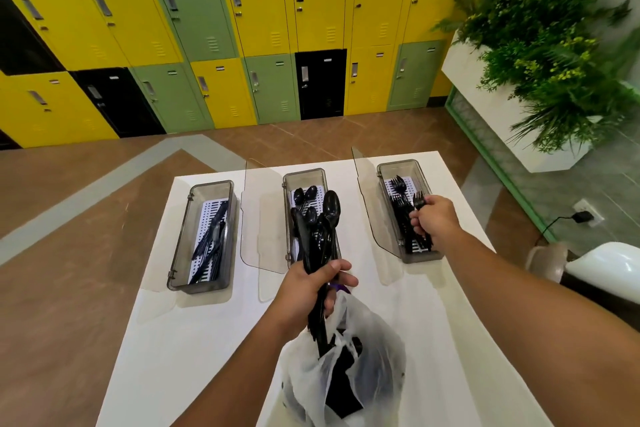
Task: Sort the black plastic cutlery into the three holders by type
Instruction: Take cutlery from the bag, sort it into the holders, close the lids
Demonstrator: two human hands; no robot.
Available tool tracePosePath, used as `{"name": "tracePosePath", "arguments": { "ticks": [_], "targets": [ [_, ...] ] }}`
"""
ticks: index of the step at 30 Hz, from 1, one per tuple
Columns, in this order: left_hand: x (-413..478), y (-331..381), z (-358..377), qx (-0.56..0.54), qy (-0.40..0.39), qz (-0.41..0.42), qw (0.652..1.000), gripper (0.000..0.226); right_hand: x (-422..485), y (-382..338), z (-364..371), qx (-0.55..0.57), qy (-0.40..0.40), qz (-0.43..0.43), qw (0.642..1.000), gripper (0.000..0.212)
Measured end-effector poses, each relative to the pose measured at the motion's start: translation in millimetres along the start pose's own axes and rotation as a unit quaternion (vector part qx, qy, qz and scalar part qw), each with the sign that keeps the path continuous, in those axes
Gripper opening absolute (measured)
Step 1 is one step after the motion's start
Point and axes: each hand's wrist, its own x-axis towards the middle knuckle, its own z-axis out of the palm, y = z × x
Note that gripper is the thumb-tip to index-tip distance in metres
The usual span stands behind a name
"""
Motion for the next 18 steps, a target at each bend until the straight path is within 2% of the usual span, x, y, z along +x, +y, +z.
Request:
{"name": "tracePosePath", "arguments": {
  "ticks": [4, 6, 13, 18],
  "targets": [
    [4.5, -2.5, 1.9, 0.003, 0.013, 0.000, 1.000, 0.027, 6.4, 12.8, 5.4, -0.182, -0.012, -0.042, 0.982, 0.032],
    [6.3, -3.8, 3.6, 0.002, 0.015, -0.004, 1.000, 0.025, 7.6, 16.3, 7.5, -0.213, -0.026, -0.044, 0.976, 0.025],
    [8.1, -8.0, 5.7, 0.002, 0.018, -0.009, 1.000, 0.021, 26.1, 22.7, 11.0, -0.179, -0.004, -0.018, 0.984, 0.028],
    [5.8, -8.0, 5.2, 0.006, 0.016, -0.009, 1.000, 0.019, 29.5, 17.8, 11.0, -0.135, 0.006, -0.046, 0.990, 0.030]
  ]
}}
